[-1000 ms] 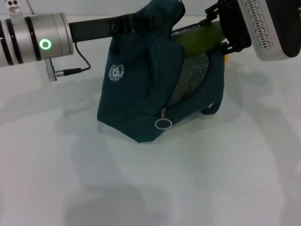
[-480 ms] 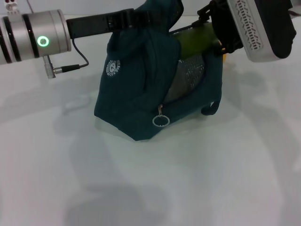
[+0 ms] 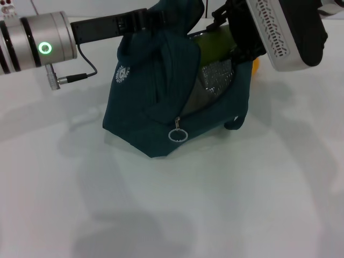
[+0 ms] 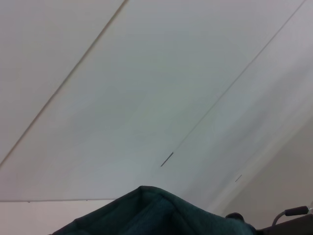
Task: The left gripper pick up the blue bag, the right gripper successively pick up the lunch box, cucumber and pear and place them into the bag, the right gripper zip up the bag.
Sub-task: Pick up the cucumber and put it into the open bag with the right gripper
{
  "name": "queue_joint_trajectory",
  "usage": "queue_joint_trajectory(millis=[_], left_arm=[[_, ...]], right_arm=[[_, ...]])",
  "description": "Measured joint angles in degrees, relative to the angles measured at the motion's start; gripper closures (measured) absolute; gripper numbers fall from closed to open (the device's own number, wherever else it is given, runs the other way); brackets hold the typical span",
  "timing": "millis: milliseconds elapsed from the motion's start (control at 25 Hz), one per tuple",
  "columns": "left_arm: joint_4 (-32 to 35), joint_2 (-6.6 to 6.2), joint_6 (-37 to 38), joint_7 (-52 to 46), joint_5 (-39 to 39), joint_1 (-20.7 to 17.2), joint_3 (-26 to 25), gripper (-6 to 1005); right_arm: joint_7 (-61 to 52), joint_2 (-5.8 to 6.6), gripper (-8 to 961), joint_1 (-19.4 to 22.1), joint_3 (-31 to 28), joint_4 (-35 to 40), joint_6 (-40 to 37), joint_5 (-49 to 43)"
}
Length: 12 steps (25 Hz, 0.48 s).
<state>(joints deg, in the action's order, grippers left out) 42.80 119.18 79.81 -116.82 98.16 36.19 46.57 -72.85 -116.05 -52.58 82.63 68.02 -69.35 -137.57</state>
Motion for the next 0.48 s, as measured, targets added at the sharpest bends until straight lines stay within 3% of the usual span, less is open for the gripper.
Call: queue_joint_trajectory(millis=[480], left_arm=[[-0.09, 0.17, -0.43, 0.00, -0.01, -0.67, 0.01, 933]], right_arm=[[-0.91, -0.05, 282, 0.11, 1.45, 0.18, 0.09, 0.03]])
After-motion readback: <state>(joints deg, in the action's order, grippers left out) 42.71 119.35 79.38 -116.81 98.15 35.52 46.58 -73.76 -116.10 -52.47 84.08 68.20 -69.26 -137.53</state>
